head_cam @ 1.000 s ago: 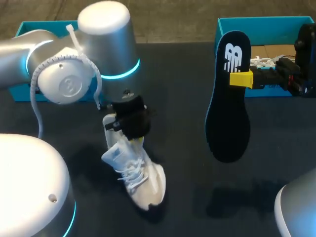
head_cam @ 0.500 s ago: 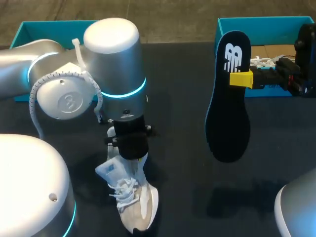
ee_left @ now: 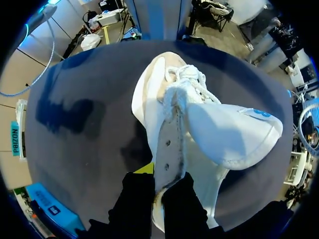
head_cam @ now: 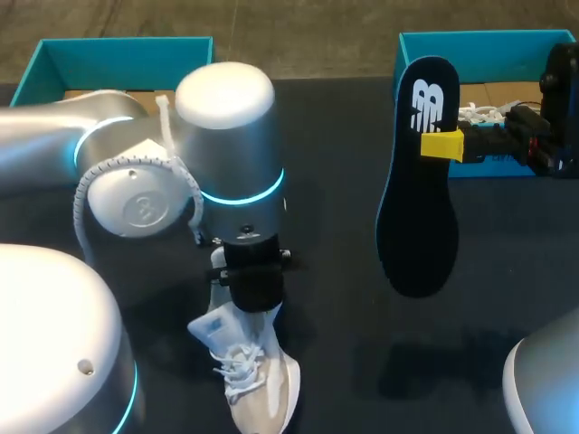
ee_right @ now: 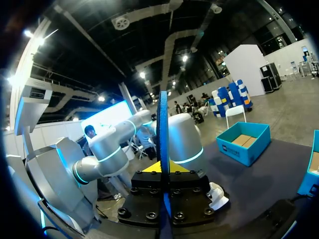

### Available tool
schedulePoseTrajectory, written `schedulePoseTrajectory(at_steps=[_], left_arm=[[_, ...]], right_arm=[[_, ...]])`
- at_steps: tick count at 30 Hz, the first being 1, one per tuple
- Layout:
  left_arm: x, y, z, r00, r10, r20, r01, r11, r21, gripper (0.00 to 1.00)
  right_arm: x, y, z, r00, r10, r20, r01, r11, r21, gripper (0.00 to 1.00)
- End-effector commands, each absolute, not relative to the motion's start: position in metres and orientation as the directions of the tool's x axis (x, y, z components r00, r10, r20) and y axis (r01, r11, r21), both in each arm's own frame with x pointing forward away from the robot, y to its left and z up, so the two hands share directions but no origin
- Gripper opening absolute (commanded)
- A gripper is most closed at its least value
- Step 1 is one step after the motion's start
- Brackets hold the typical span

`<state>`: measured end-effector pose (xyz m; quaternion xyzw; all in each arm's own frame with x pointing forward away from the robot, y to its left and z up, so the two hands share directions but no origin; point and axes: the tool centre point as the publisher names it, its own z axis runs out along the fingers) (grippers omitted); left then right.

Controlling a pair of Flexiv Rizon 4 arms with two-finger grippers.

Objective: Take the shoe out of the shoebox, open the shoe tongue, remove and reinsert the insole, then place the shoe into the shoebox

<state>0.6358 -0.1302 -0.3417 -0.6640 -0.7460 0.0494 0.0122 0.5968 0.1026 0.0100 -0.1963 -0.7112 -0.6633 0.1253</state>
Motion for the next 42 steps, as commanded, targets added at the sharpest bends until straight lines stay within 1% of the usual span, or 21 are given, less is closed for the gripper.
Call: schedulePoseTrajectory(at_steps=[1,10,19,26,31,32,34,42], left_arm=[[0.641,-0.145,-0.357,-0.111,0.993,-0.042,0.988,0.106,-0.108,0.0],[0.641,-0.156,-0.377,-0.095,0.99,-0.109,0.99,0.082,-0.113,0.0],[0.64,-0.166,-0.38,-0.059,0.986,-0.154,0.99,0.038,-0.133,0.0],[0.638,-0.172,-0.377,-0.024,0.984,-0.179,0.993,0.002,-0.119,0.0],[0.64,-0.178,-0.376,-0.037,0.981,-0.191,0.994,0.017,-0.105,0.0],[0.64,-0.179,-0.376,-0.04,0.979,-0.2,0.995,0.021,-0.094,0.12],[0.641,-0.181,-0.376,-0.046,0.977,-0.207,0.995,0.027,-0.095,1.0],[0.65,-0.182,-0.356,-0.101,0.95,-0.297,0.992,0.074,-0.101,1.0]], right_arm=[[0.597,0.104,0.009,-0.892,0.113,0.438,0.445,0.042,0.895,0.0],[0.597,0.104,0.009,-0.892,0.113,0.438,0.445,0.042,0.895,0.0],[0.597,0.104,0.009,-0.892,0.113,0.438,0.445,0.042,0.895,0.0],[0.597,0.104,0.009,-0.892,0.113,0.438,0.445,0.042,0.895,0.0],[0.597,0.104,0.009,-0.892,0.113,0.438,0.445,0.042,0.895,0.0],[0.597,0.104,0.009,-0.892,0.113,0.438,0.445,0.042,0.895,0.0],[0.597,0.104,0.009,-0.892,0.113,0.438,0.445,0.042,0.895,0.0],[0.597,0.104,0.009,-0.892,0.113,0.438,0.445,0.042,0.895,0.0]])
